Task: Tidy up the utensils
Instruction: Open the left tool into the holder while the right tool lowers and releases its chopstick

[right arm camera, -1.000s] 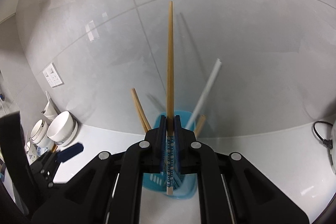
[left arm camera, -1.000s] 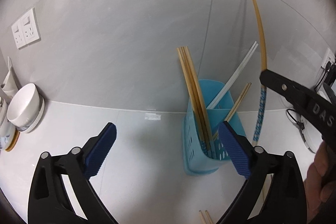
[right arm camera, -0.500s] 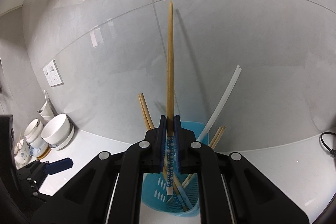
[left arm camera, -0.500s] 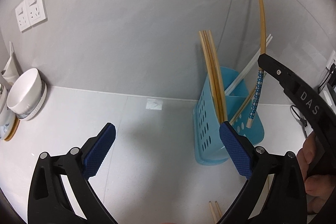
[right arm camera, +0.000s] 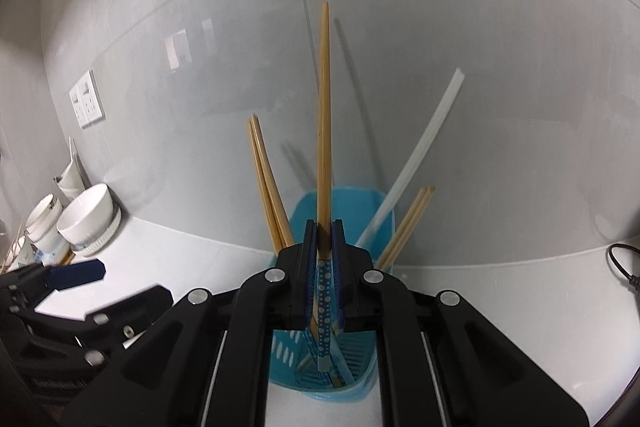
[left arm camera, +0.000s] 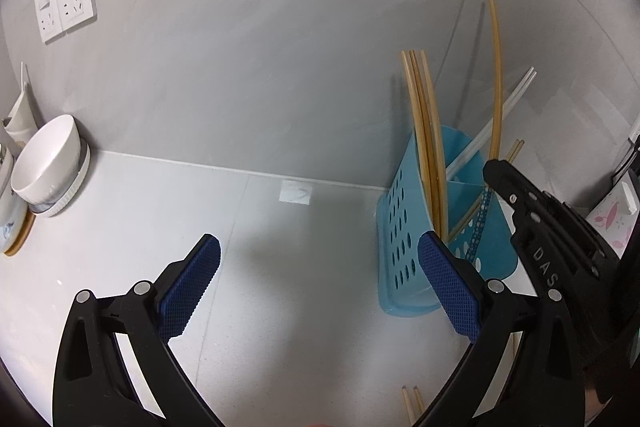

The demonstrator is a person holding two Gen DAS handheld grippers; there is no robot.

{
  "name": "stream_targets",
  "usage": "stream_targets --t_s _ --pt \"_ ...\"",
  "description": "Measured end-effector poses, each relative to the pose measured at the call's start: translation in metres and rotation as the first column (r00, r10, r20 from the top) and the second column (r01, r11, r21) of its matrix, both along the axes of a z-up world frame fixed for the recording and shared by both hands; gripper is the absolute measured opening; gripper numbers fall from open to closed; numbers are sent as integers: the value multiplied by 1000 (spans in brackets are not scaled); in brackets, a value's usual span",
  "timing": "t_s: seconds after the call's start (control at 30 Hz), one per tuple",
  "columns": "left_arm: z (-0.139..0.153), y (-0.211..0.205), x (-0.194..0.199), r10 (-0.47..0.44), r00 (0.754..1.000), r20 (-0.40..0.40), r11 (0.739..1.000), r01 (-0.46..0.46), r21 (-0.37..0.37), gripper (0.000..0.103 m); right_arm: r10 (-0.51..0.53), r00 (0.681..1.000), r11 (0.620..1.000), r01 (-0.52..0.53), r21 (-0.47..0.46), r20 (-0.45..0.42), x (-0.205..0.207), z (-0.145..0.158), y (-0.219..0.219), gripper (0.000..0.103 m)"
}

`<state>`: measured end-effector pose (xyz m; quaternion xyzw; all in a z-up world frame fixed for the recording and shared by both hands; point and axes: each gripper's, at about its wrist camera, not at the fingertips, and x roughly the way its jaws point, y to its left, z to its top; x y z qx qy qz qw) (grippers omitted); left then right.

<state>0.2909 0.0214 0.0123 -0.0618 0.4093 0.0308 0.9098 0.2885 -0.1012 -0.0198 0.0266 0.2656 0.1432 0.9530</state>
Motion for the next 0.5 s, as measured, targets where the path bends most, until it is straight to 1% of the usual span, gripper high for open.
stream_targets --t_s 0.3,0.4,0.47,0.5 --pt "-1 4 3 9 1000 -4 1000 -10 -10 97 2 999 999 -4 -35 -43 -2 -13 5 7" --pt "-1 6 2 10 1000 0 1000 -10 -12 97 0 998 999 -3 -44 -61 -4 -11 5 10" --pt "0 6 2 11 1000 3 1000 -11 -16 97 -1 998 999 -3 -51 -66 -7 -7 4 22" --pt "0 6 1 12 1000 3 1000 -12 -18 97 -6 998 999 3 -50 -62 -10 -3 2 31"
